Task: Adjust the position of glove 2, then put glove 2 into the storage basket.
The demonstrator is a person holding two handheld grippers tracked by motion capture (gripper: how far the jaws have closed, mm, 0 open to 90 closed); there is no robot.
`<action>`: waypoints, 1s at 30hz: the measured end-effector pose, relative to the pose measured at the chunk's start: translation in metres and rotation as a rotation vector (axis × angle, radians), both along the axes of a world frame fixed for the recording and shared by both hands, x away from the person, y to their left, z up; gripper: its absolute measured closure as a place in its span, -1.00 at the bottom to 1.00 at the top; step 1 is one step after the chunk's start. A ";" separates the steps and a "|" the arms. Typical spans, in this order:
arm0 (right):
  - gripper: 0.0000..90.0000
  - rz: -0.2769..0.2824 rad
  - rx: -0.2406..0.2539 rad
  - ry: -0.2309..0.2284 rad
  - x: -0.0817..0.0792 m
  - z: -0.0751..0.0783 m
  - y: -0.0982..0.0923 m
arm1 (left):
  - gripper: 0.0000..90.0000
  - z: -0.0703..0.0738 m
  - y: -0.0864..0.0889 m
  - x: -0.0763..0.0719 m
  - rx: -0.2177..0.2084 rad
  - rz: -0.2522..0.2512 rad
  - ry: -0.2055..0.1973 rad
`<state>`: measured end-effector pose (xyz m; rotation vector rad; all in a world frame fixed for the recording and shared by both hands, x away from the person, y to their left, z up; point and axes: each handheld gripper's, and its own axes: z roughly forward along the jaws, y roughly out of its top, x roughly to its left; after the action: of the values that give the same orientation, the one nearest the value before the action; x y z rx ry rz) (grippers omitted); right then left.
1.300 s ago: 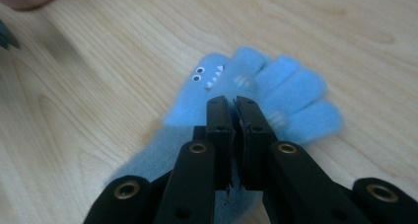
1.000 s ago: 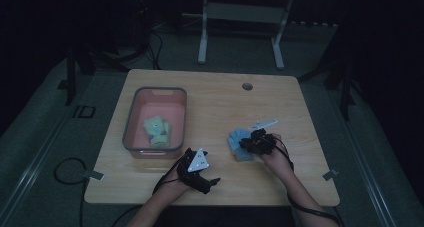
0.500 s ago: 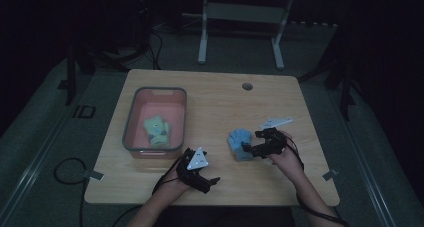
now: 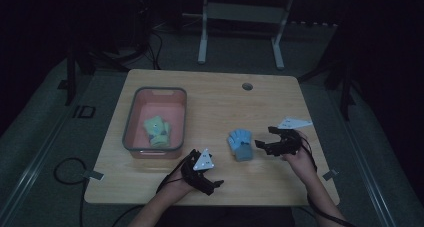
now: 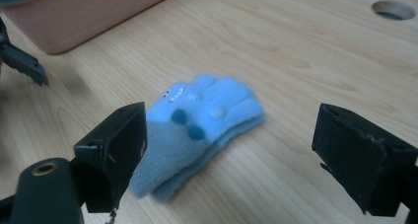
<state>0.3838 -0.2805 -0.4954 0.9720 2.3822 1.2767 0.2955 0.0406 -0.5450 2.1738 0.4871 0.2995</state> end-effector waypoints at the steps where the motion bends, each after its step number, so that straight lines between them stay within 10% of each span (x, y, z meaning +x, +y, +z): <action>1: -0.70 0.001 0.002 0.004 0.000 0.002 -0.002 | -0.92 0.001 -0.001 0.001 -0.002 -0.004 0.000; 20: -0.72 0.013 0.039 0.053 0.006 0.006 -0.010 | -0.92 0.018 -0.028 0.008 -0.010 -0.084 -0.038; 30: -0.59 0.036 0.079 0.093 0.019 0.000 -0.006 | -0.82 0.030 -0.057 0.024 0.014 -0.154 -0.133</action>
<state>0.4030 -0.2861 -0.4958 1.0372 2.4463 1.3762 0.3196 -0.0161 -0.5153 2.1740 0.2424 0.3605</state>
